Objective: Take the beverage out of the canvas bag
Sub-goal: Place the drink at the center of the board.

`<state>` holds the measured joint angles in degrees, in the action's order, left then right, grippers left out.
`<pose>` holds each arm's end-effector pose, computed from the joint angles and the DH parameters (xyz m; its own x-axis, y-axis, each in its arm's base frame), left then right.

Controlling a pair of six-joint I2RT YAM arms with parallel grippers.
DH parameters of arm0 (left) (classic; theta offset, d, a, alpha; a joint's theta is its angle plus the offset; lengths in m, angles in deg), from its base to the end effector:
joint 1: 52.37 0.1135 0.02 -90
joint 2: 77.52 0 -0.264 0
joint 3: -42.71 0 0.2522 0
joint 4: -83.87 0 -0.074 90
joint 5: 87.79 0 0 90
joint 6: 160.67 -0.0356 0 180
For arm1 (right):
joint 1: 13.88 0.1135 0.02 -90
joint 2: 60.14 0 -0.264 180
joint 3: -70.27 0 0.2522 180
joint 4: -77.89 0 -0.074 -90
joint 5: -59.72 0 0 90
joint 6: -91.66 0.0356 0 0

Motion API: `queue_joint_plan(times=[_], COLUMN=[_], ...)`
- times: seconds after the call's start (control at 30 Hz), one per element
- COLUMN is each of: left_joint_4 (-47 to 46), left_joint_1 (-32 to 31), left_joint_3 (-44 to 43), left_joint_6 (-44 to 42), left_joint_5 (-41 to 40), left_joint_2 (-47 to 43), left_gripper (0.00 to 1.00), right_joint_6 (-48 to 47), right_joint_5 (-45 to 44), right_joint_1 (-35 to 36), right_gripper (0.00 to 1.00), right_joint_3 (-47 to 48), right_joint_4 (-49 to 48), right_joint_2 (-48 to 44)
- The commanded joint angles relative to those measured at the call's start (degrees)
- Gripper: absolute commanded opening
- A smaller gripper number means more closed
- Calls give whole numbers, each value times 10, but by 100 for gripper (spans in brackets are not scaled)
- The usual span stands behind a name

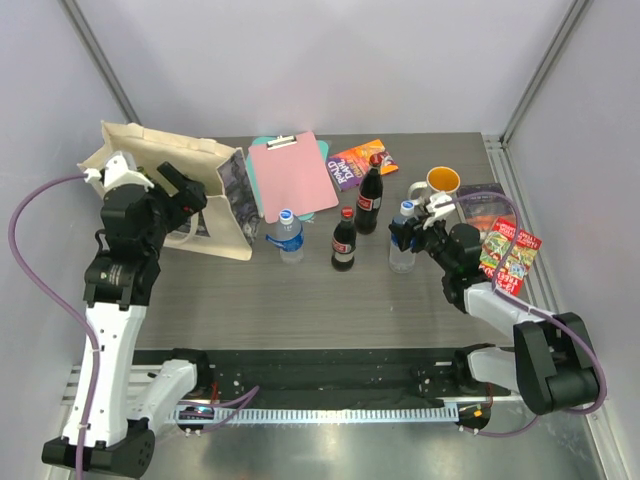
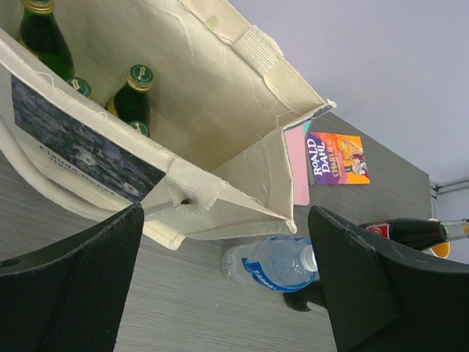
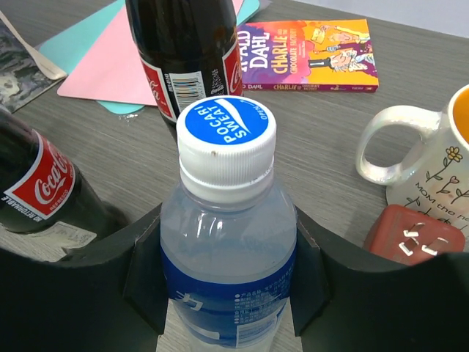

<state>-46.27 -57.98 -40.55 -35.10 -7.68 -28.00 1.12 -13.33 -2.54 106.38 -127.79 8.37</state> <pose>0.1629 -0.0099 0.4241 -0.1853 -0.5576 -0.8092 -0.2160 0.8264 -0.5200 0.2367 0.0581 0.2114 -0.1103 -0.0313 -0.9934 -0.4730 0.8807 0.0248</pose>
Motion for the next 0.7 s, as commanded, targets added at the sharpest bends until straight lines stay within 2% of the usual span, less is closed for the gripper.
queue_joint_plan(times=[0.0,0.1,0.2,0.5,0.57,0.67], left_joint_4=[-23,-28,-31,-29,-20,0], left_joint_1=[-1,-1,-1,-1,-1,0], left_joint_3=[-3,-2,-3,-7,-17,-43], left_joint_6=[1,1,0,-11,-16,-34], left_joint_5=[-7,-3,0,1,0,-5], left_joint_2=[4,10,15,19,22,36], left_gripper=[93,93,93,93,93,93], right_joint_6=[-13,-17,-18,-20,-22,-39], right_joint_5=[9,7,4,9,14,38], right_joint_1=[-2,-2,-2,-3,-3,-2], right_gripper=[58,70,78,88,89,96], right_joint_3=[-13,-33,-42,-31,-19,32], right_joint_4=[-131,-127,-113,-26,21,97], right_joint_2=[-42,-60,-80,-160,-188,-214])
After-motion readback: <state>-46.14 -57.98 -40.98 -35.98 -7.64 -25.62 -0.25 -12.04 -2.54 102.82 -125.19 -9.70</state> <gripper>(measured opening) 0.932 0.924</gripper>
